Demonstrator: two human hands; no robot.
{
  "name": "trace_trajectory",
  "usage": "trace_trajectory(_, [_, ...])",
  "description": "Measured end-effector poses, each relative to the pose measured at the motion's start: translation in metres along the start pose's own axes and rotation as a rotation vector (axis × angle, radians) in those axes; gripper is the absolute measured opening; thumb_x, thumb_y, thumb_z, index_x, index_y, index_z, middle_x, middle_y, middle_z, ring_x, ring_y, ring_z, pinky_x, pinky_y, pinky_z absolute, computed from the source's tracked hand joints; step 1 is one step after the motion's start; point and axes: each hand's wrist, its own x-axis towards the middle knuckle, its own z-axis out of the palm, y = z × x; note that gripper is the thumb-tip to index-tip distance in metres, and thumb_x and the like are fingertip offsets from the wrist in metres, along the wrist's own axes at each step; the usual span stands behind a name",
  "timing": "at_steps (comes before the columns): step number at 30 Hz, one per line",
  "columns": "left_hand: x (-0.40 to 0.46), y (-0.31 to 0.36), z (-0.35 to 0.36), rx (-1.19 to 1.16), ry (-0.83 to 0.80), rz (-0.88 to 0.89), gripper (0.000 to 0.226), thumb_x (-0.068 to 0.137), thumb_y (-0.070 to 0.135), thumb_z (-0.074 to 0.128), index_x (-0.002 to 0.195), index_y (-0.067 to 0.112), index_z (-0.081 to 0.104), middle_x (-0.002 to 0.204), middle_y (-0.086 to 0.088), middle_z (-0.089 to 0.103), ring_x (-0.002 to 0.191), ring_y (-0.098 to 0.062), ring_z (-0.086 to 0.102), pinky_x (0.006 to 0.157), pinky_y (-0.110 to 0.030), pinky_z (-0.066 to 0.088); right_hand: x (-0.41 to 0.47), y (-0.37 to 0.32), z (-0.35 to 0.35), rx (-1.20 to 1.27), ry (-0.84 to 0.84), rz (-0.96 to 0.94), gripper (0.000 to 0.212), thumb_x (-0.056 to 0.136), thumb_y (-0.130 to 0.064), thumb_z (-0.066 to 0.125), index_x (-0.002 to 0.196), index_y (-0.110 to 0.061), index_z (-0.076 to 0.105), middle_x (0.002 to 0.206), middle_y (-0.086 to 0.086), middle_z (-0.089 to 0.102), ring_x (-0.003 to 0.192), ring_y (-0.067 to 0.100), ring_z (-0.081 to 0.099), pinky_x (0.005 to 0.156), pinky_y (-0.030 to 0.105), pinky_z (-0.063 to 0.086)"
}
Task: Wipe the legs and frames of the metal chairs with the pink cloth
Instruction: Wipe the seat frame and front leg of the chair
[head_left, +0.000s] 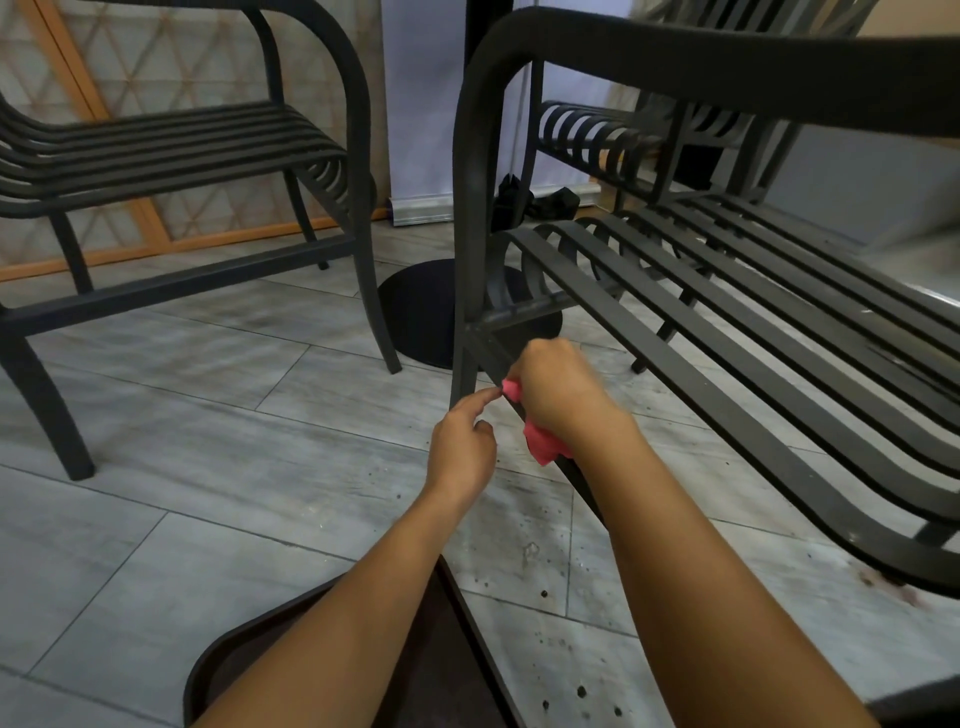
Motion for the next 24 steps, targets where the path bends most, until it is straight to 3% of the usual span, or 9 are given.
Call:
trace_trajectory(3, [-0.004, 0.005, -0.001, -0.018, -0.004, 0.002, 0.047, 0.094, -0.004, 0.035, 0.129, 0.021, 0.054, 0.14, -0.004, 0.048, 0.08, 0.014, 0.053, 0.057, 0.006, 0.035, -0.013, 0.005, -0.002, 0.012, -0.014, 0.012, 0.016, 0.084, -0.011, 0.064, 0.1, -0.007, 0.064, 0.088, 0.007, 0.052, 0.079, 0.021, 0.049, 0.067, 0.03, 0.043])
trace_trajectory(5, [-0.007, 0.007, -0.002, -0.031, -0.002, 0.004, 0.047, 0.093, -0.004, 0.035, 0.129, 0.02, 0.054, 0.14, -0.004, 0.049, 0.063, 0.023, 0.05, 0.051, 0.005, 0.034, -0.022, 0.008, -0.004, 0.029, -0.024, 0.027, 0.021, 0.082, -0.012, 0.067, 0.103, -0.009, 0.064, 0.094, 0.007, 0.058, 0.079, 0.02, 0.051, 0.067, 0.029, 0.044])
trace_trajectory(9, [-0.012, 0.011, -0.004, -0.015, 0.008, 0.004, 0.046, 0.094, -0.003, 0.036, 0.128, 0.022, 0.055, 0.14, -0.003, 0.049, 0.068, 0.017, 0.048, 0.053, 0.006, 0.035, -0.035, 0.015, -0.005, 0.08, -0.025, 0.057, 0.025, 0.076, -0.011, 0.073, 0.101, -0.01, 0.067, 0.098, 0.005, 0.063, 0.084, 0.021, 0.06, 0.074, 0.032, 0.052])
trace_trajectory(13, [-0.014, 0.012, -0.005, -0.02, -0.004, 0.007, 0.046, 0.094, -0.004, 0.036, 0.128, 0.021, 0.055, 0.14, -0.003, 0.049, 0.063, 0.021, 0.049, 0.053, 0.005, 0.034, -0.028, 0.017, -0.015, 0.183, 0.022, 0.107, 0.012, 0.075, -0.013, 0.072, 0.087, -0.012, 0.071, 0.088, 0.006, 0.067, 0.08, 0.021, 0.064, 0.072, 0.031, 0.055])
trace_trajectory(15, [-0.014, 0.012, -0.006, -0.023, -0.013, 0.024, 0.046, 0.093, -0.005, 0.035, 0.129, 0.018, 0.054, 0.14, -0.003, 0.048, 0.073, 0.024, 0.051, 0.06, 0.006, 0.035, -0.018, 0.013, -0.021, 0.213, 0.062, 0.116, 0.009, 0.075, -0.014, 0.072, 0.084, -0.015, 0.07, 0.086, 0.005, 0.068, 0.08, 0.021, 0.065, 0.073, 0.03, 0.055])
trace_trajectory(16, [-0.013, 0.011, -0.006, -0.012, -0.021, 0.036, 0.047, 0.093, -0.005, 0.035, 0.129, 0.018, 0.053, 0.14, -0.003, 0.048, 0.091, 0.02, 0.054, 0.072, 0.004, 0.036, -0.012, 0.009, -0.023, 0.232, 0.1, 0.111, 0.01, 0.075, -0.016, 0.072, 0.084, -0.016, 0.07, 0.086, 0.005, 0.068, 0.08, 0.021, 0.065, 0.074, 0.031, 0.055])
trace_trajectory(18, [-0.013, 0.009, -0.004, 0.005, -0.036, 0.041, 0.05, 0.092, -0.007, 0.035, 0.13, 0.019, 0.052, 0.14, -0.002, 0.049, 0.124, -0.006, 0.048, 0.095, -0.011, 0.035, 0.002, 0.001, -0.025, 0.268, 0.197, 0.092, 0.014, 0.077, -0.019, 0.073, 0.09, -0.014, 0.069, 0.088, 0.006, 0.068, 0.082, 0.022, 0.064, 0.075, 0.034, 0.056])
trace_trajectory(20, [-0.013, 0.007, -0.001, 0.0, -0.04, 0.025, 0.05, 0.092, -0.006, 0.035, 0.131, 0.021, 0.052, 0.139, -0.001, 0.049, 0.131, -0.015, 0.042, 0.101, -0.018, 0.032, 0.017, -0.007, -0.024, 0.263, 0.251, 0.08, 0.022, 0.076, -0.021, 0.075, 0.096, -0.013, 0.068, 0.091, 0.006, 0.066, 0.086, 0.022, 0.064, 0.079, 0.036, 0.056])
trace_trajectory(24, [-0.012, 0.002, 0.003, -0.031, -0.021, -0.002, 0.044, 0.096, 0.003, 0.037, 0.131, 0.026, 0.05, 0.139, 0.0, 0.048, 0.13, -0.014, 0.042, 0.099, -0.02, 0.034, 0.04, -0.021, -0.025, 0.24, 0.278, 0.05, 0.022, 0.078, -0.02, 0.074, 0.099, -0.015, 0.069, 0.093, 0.004, 0.066, 0.089, 0.021, 0.062, 0.079, 0.033, 0.055])
